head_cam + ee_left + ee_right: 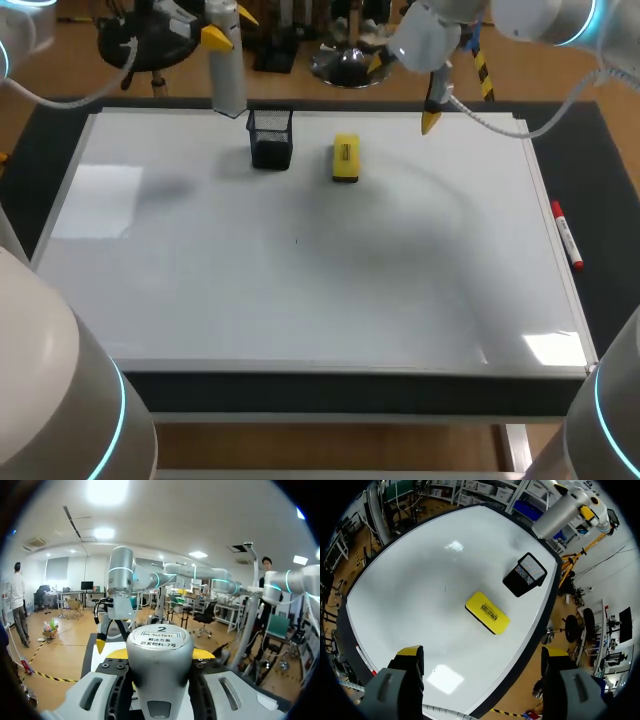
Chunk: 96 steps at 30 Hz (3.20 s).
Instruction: Pick up the inspection probe, press it on each red-marked spot on the whiteboard one by one, put down the probe, pick up the eraser, and wipe off all the red marks.
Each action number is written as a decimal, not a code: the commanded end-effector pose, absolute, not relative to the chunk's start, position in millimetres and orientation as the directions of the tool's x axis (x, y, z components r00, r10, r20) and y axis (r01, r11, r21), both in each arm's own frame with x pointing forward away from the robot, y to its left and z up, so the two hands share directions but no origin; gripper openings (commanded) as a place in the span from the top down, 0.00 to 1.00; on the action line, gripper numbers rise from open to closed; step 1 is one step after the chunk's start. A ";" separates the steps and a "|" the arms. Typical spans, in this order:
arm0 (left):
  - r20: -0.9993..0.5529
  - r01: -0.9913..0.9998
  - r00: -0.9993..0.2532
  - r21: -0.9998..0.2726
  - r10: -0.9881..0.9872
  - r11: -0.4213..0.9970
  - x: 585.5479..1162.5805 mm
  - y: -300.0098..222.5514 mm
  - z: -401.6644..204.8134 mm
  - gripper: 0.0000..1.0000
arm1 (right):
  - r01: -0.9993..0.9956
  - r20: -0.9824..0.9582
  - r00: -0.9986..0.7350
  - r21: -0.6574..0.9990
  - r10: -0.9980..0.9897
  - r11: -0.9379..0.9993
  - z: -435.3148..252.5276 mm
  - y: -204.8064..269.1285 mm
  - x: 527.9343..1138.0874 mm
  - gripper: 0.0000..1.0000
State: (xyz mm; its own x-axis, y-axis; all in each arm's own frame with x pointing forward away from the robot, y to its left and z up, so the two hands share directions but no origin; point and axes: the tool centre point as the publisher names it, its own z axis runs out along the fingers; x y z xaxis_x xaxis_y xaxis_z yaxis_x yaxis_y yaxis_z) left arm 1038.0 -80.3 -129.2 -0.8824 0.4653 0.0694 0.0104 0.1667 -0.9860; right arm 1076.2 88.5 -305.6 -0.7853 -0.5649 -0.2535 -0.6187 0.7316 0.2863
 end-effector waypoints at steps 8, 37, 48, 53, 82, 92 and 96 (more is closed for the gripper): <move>0.039 -0.005 -0.976 -0.988 0.214 0.157 1037.0 -101.6 -129.0 1.00 | -0.620 -0.251 -0.785 0.283 -0.567 0.732 -305.0 88.4 1076.5 0.00; -0.037 0.052 -0.992 -0.992 0.123 0.117 1046.0 -120.3 -140.8 1.00 | -0.620 -0.251 -0.785 0.283 -0.567 0.732 -305.0 88.4 1076.5 0.00; -0.039 0.052 -0.992 -0.992 0.118 0.113 1045.8 -122.4 -143.4 1.00 | -0.620 -0.251 -0.785 0.283 -0.567 0.732 -305.0 88.4 1076.5 0.00; -0.035 0.042 -0.997 -0.994 0.070 0.102 1053.1 -122.8 -148.0 1.00 | -0.620 -0.251 -0.785 0.283 -0.567 0.732 -305.0 88.4 1076.5 0.00; -0.071 0.070 -0.997 -0.994 -0.009 0.088 1078.7 -128.8 -163.8 1.00 | -0.620 -0.251 -0.785 0.283 -0.567 0.732 -305.0 88.4 1076.5 0.00; -0.084 0.086 -0.996 -0.993 0.032 0.086 1086.0 -125.5 -169.1 1.00 | -0.620 -0.251 -0.785 0.283 -0.567 0.732 -305.0 88.4 1076.5 0.00; -0.086 0.090 -0.995 -0.992 0.047 0.084 1089.1 -125.3 -171.2 1.00 | -0.620 -0.251 -0.785 0.283 -0.567 0.732 -305.0 88.4 1076.5 0.00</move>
State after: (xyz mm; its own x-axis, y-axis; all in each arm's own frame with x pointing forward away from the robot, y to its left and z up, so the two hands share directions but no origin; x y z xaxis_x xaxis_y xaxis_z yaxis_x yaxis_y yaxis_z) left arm 1081.3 -125.6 -169.5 -0.9958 0.0257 -0.0882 0.0902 0.0901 -0.9918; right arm 1076.0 88.6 -305.8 -0.7853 -0.5647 -0.2539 -0.6187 0.7318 0.2859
